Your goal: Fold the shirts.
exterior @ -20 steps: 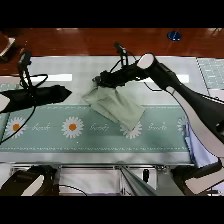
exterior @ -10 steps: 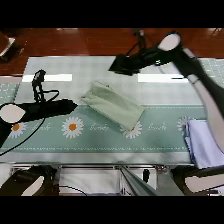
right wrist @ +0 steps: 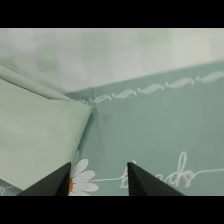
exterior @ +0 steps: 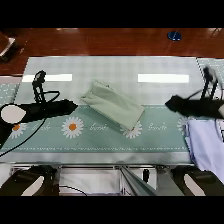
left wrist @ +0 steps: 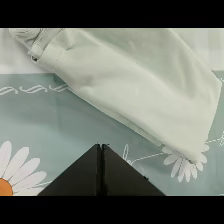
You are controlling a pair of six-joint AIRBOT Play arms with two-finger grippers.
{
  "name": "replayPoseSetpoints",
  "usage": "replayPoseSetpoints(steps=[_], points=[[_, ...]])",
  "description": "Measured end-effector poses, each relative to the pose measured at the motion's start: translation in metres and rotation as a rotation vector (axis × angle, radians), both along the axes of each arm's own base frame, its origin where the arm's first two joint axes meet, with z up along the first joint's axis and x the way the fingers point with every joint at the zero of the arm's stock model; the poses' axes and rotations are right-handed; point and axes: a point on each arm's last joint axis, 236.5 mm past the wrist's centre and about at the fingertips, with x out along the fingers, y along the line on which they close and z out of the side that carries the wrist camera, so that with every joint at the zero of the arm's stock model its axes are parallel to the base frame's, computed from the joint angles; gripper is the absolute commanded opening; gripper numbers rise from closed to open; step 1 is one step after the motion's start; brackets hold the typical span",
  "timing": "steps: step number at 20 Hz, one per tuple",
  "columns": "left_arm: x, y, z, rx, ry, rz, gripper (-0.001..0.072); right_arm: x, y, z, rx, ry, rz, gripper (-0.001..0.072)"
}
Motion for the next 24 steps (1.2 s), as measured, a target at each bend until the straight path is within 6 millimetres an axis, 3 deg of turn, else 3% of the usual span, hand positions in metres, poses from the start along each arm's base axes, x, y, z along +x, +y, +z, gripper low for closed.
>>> replayPoseSetpoints(steps=[4, 7, 9, 16, 18, 19, 20, 24], points=[[0.001, -0.002, 0.002, -0.014, -0.001, 0.006, 0.0018, -0.034, 0.036, -0.079, 0.193, 0.149, -0.085, 0.0406], [0.001, -0.002, 0.003, -0.019, -0.002, 0.008, 0.0018, -0.038, 0.056, -0.107, 0.269, 0.237, -0.08, 0.0406], [0.002, -0.002, 0.003, -0.022, -0.003, 0.01, 0.0018, -0.032, 0.072, -0.115, 0.326, 0.276, -0.063, 0.0406], [0.008, -0.001, 0.006, -0.026, -0.027, 0.027, 0.0019, 0.002, 0.109, -0.121, 0.446, 0.35, 0.03, 0.0383], [0.01, 0.0, 0.007, -0.026, -0.035, 0.033, 0.0018, 0.01, 0.118, -0.121, 0.444, 0.346, 0.064, 0.0288], [0.011, 0.0, 0.008, -0.026, -0.04, 0.036, 0.0019, 0.014, 0.124, -0.122, 0.44, 0.344, 0.085, 0.0118], [0.012, 0.0, 0.009, -0.027, -0.044, 0.04, 0.0018, 0.019, 0.129, -0.121, 0.435, 0.337, 0.104, 0.0031], [0.015, 0.001, 0.01, -0.028, -0.056, 0.048, 0.0019, 0.044, 0.153, -0.095, 0.44, 0.253, 0.237, 0.0031]])
